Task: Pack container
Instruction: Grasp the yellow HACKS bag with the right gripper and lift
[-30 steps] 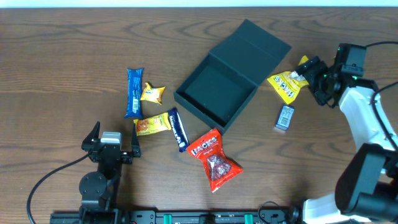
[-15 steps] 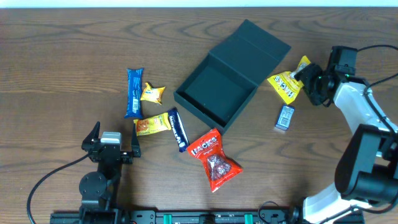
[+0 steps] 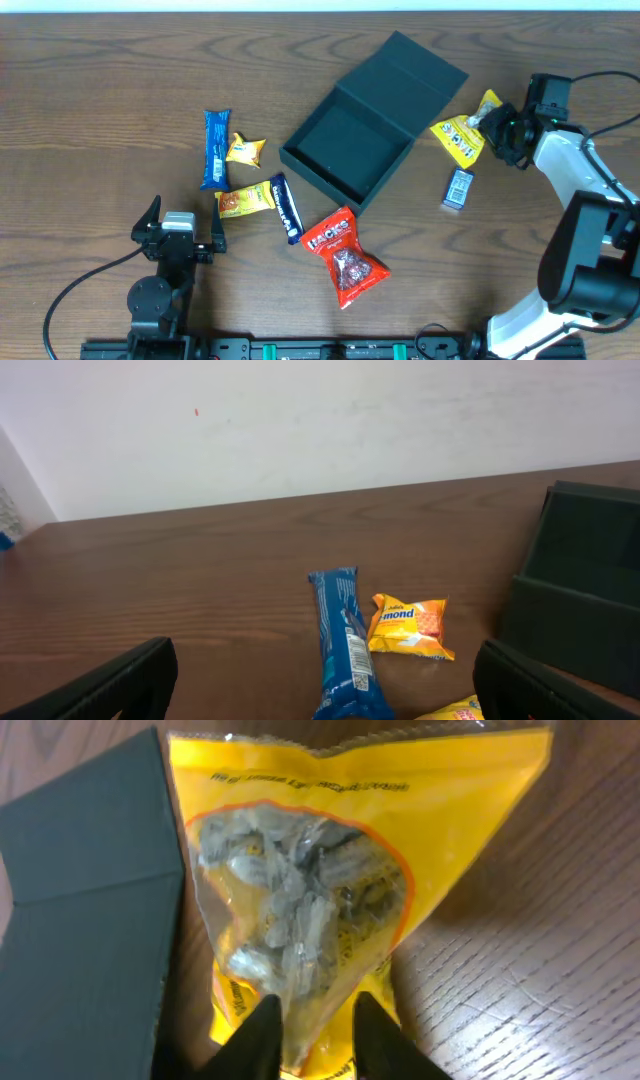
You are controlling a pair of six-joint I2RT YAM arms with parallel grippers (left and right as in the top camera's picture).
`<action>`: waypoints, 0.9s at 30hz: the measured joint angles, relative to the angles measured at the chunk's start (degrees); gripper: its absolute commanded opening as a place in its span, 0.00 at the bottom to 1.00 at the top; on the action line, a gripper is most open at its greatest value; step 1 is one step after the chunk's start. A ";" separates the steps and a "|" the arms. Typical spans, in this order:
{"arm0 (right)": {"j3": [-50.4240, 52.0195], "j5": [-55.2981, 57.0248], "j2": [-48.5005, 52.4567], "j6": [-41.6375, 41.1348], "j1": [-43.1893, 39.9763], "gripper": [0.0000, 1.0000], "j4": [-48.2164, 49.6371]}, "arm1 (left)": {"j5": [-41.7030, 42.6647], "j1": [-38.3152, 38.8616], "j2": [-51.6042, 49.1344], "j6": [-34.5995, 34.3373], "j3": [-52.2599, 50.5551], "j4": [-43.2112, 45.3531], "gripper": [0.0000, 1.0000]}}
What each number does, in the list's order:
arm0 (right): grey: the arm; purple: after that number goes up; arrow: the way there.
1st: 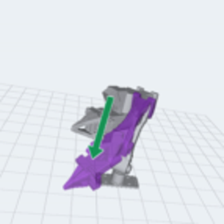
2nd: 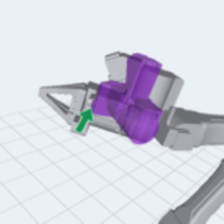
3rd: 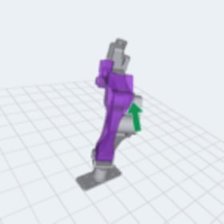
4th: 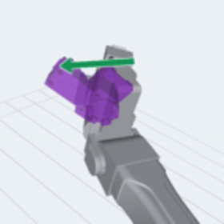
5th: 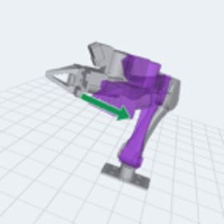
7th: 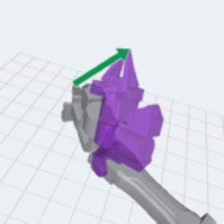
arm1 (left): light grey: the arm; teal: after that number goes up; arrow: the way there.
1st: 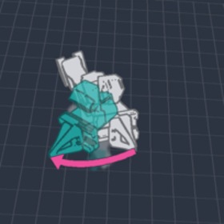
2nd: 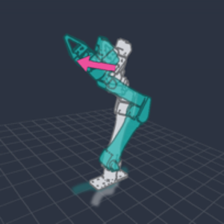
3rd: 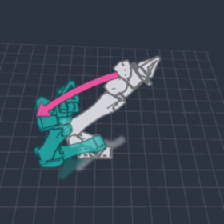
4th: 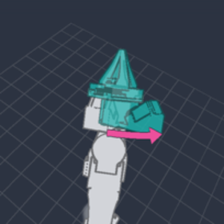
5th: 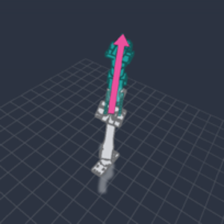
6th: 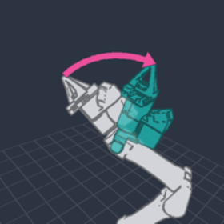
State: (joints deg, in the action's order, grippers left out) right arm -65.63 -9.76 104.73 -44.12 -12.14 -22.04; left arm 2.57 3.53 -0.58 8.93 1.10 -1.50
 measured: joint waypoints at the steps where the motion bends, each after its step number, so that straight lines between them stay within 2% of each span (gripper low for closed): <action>1: 0.00 0.02 0.00 0.04 0.00 0.17 0.02 | 0.00 0.00 0.00 0.00 0.00 0.00 0.95; 6: 0.00 0.24 0.00 1.16 0.00 0.01 -0.09 | 0.00 0.00 0.00 0.00 0.00 0.00 0.95; 16: -0.04 0.46 0.00 7.28 0.00 0.01 -3.02 | 0.00 0.00 0.00 0.00 0.00 0.00 0.96; 21: -0.87 2.32 -0.31 13.42 0.00 0.01 -6.58 | 0.00 0.00 0.00 0.00 0.00 0.00 0.95; 27: -4.70 11.37 -3.43 24.24 0.61 0.01 -14.64 | 0.00 0.00 0.00 0.00 0.00 0.00 0.95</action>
State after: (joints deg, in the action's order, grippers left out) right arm -70.32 1.61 101.30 -19.88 -11.53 -36.69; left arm 2.57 3.53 -0.58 8.93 1.10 -1.50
